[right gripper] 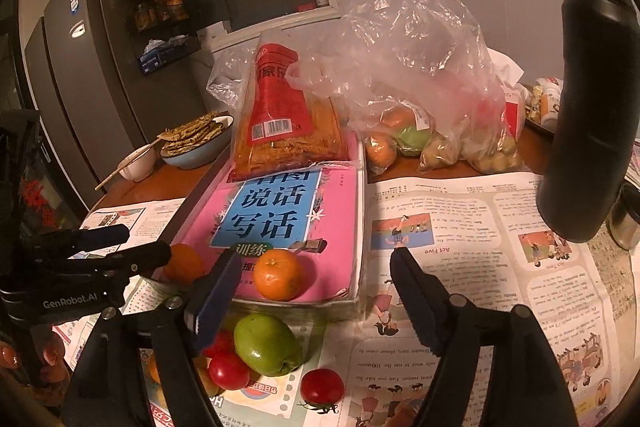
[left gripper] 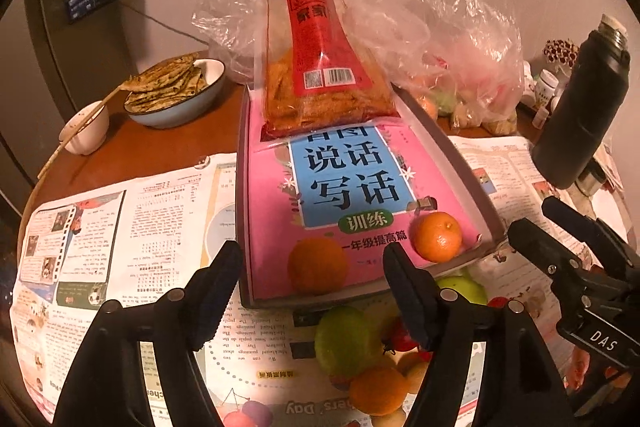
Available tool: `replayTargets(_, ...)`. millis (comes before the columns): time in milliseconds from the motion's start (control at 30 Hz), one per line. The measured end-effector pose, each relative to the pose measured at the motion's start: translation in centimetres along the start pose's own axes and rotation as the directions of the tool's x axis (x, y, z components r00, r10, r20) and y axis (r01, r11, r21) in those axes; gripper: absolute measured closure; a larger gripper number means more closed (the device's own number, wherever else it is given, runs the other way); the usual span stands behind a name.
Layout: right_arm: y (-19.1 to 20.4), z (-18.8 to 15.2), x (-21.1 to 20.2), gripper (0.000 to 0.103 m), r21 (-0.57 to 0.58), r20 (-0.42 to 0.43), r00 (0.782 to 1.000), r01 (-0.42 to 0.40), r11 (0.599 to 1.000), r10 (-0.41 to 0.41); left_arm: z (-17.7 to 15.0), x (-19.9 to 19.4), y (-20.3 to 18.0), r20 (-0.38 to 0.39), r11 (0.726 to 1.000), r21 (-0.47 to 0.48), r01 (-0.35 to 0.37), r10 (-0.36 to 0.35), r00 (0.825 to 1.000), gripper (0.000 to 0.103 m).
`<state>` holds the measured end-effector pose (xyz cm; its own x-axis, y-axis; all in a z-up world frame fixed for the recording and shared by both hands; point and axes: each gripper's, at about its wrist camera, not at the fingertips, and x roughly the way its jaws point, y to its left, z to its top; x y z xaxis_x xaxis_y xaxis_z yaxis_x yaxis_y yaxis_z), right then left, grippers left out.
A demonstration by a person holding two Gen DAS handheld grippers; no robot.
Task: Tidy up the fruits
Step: 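Open both grippers to set the oranges on the pink workbook, then withdraw both grippers from the tray back toward the remaining fruit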
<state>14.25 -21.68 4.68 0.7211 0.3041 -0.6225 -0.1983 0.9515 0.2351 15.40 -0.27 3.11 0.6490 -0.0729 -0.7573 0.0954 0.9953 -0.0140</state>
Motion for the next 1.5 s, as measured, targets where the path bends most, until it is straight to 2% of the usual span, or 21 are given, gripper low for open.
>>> replayTargets(133,0.1,0.0,-0.2,0.02,0.0,0.006,1.0,0.0,1.0,0.0,-0.1,-0.3,0.0,0.005,1.0,-0.002,0.001,-0.001,1.0,0.028)
replayTargets(400,0.4,0.0,-0.7,0.019,-0.001,0.013,1.0,0.001,1.0,-0.001,-0.2,-1.0,-0.1,0.018,1.0,-0.001,0.003,-0.003,1.0,0.028)
replayTargets(533,0.5,-0.1,-1.0,0.012,-0.004,0.016,1.0,0.001,1.0,0.0,-0.3,-1.6,0.1,0.024,1.0,-0.01,0.009,-0.008,1.0,0.028)
replayTargets(833,0.7,-0.1,-2.5,0.009,-0.012,0.045,0.999,-0.004,1.0,0.005,-0.1,-3.0,0.2,0.047,0.999,-0.03,0.036,-0.034,0.998,0.027)
replayTargets(1400,0.4,0.0,-4.1,0.006,0.003,0.063,0.998,0.0,1.0,0.0,-1.1,-4.4,-0.2,0.047,0.998,0.003,0.058,-0.058,0.997,0.027)
replayTargets(1500,0.4,-0.1,-4.6,0.001,0.006,0.071,0.997,0.001,1.0,-0.001,-1.3,-4.6,-0.4,0.047,0.998,0.01,0.061,-0.062,0.997,0.027)
